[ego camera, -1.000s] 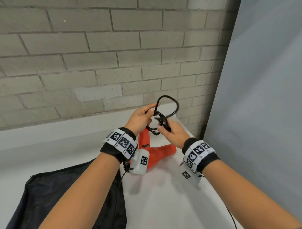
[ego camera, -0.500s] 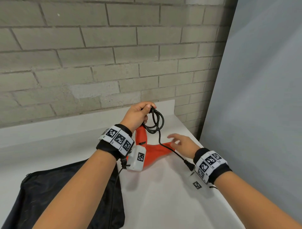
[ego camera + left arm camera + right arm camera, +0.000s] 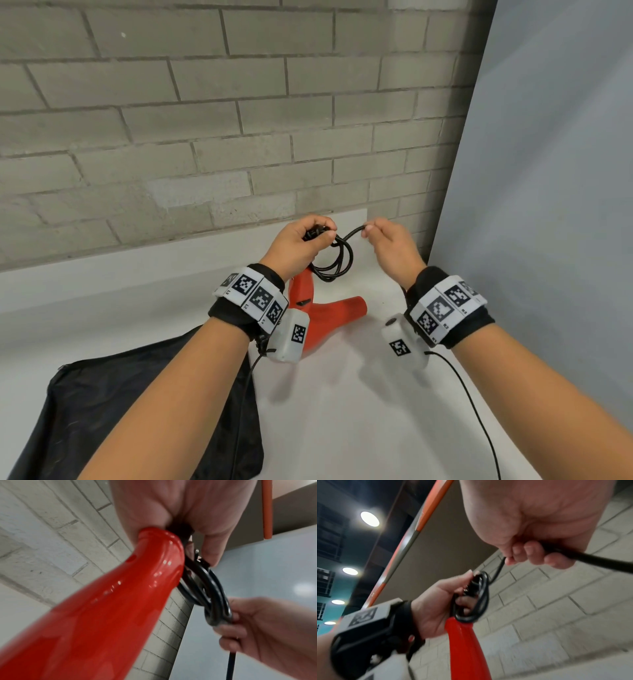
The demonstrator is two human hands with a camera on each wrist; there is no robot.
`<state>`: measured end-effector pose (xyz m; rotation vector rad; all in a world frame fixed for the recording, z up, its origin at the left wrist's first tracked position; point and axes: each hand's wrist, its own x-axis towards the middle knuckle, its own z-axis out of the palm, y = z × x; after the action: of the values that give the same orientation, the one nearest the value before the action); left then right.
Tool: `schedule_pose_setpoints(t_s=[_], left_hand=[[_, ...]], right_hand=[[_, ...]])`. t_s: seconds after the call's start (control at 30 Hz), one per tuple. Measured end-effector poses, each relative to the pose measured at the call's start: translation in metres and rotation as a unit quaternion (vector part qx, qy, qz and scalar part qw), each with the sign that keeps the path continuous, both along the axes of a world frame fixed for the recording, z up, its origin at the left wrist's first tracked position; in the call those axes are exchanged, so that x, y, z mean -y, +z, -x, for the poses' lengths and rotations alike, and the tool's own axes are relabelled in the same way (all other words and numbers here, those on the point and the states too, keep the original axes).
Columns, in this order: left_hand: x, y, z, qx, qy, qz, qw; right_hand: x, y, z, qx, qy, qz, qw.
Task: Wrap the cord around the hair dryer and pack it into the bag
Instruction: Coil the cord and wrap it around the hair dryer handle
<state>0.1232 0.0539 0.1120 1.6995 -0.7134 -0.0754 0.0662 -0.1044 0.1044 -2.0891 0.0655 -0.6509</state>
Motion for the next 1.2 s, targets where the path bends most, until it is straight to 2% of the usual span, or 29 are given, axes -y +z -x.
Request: schedule_pose_setpoints(t_s=[0.1,0.23,0.4,0.5,0.63,0.93,1.2], left_hand=[[0.004,0.0,0.002,0.032,0.0,-0.035,0.999],[0.0,0.0,0.0,0.06,-0.017,-0.073,0.995],[-0.002,0.002,0.001,0.042,-0.058,-0.071,0.995],[-0.002,0.002,0.001,0.054,-0.049,-0.086,0.994],[0.0,0.003,-0.001,0.026,-0.053,-0.08,0.995],[0.004,0.004,-0.001,-0.002,-0.008,-0.085,0.996],[0.004,0.008,-0.001,0.0,-0.021,-0.131,0.991]], right_hand=[[0.002,0.014,0.004,0.033,-0.024,0.025,0.999],[-0.008,0.021,0.011,0.063,-0.008,0.053,0.997],[-0.015,0.028,0.014,0.065,0.005,0.106,0.992],[-0.019,0.03,0.015,0.067,0.018,0.141,0.988],[-0.019,0.025,0.014,0.073,0.02,0.138,0.988],[-0.003,0.01,0.02,0.05,0.061,0.117,0.99],[0.016,-0.028,0.027,-0.022,0.046,0.092,0.994]])
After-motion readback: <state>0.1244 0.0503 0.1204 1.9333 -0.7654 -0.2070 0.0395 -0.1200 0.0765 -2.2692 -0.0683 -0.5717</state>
